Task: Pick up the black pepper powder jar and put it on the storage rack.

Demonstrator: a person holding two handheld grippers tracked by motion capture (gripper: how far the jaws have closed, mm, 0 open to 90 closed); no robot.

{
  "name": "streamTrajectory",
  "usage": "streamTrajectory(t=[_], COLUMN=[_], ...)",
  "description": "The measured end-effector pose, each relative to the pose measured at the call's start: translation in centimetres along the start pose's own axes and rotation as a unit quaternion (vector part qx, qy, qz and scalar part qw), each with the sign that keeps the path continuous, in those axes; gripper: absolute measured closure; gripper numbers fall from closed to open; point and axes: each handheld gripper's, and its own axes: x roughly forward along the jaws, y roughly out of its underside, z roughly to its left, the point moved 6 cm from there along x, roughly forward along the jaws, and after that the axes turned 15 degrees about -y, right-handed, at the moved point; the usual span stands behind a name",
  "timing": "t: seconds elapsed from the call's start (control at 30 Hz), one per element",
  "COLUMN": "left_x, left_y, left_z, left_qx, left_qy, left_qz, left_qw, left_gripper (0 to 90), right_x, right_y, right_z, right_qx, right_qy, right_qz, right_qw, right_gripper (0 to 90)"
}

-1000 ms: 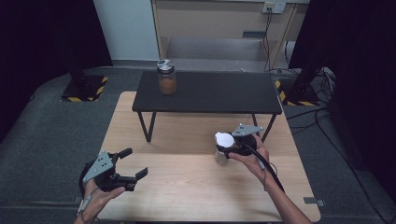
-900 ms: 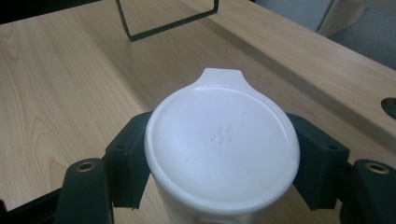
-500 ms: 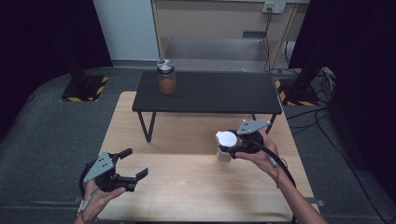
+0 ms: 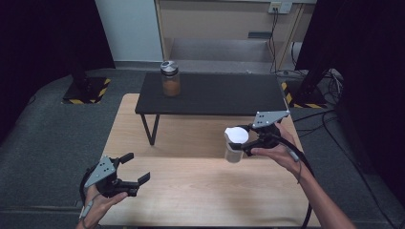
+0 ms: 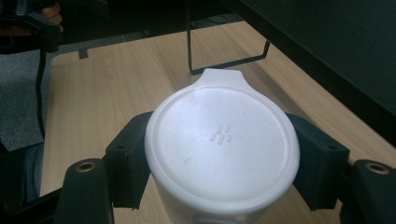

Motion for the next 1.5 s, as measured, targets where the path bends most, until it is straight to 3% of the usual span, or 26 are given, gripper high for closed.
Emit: streamTrajectory(t=[0.4, 0.77, 0.97, 1.3, 1.5], left_x=[0.2, 0.2, 0.3, 0.2, 0.2], left_y=[0.1, 0.2, 0.3, 0.3, 0.3], left_z=[-0.1, 0.0, 0.0, 0.1, 0.1], left_qx=[-0.002, -0.004, -0.004, -0.004, -0.003], left_qy=[-0.003, -0.004, -0.004, -0.003, -0.003], left_qz=[0.007, 0.009, 0.011, 0.011, 0.012], left_qw=[1.0, 0.9999, 0.9999, 0.9999, 0.9999], left_gripper=[2.7, 2.7, 2.7, 2.7, 2.7], right_x=[-2.7, -4.1, -4.8, -5.5, -5.6], right_y=[-2.8, -5.6, -8.1, -11.6, -13.0], right_z=[-0.4, -0.8, -1.4, -2.9, -4.7], right_qx=[-0.018, -0.028, -0.03, -0.028, -0.01], right_qy=[-0.022, -0.039, -0.043, -0.027, 0.007], right_qz=[0.012, 0.01, 0.006, 0.002, 0.001], right_qw=[0.9995, 0.9988, 0.9986, 0.9993, 0.9999], right_gripper=[31.4, 31.4, 31.4, 31.4, 31.4])
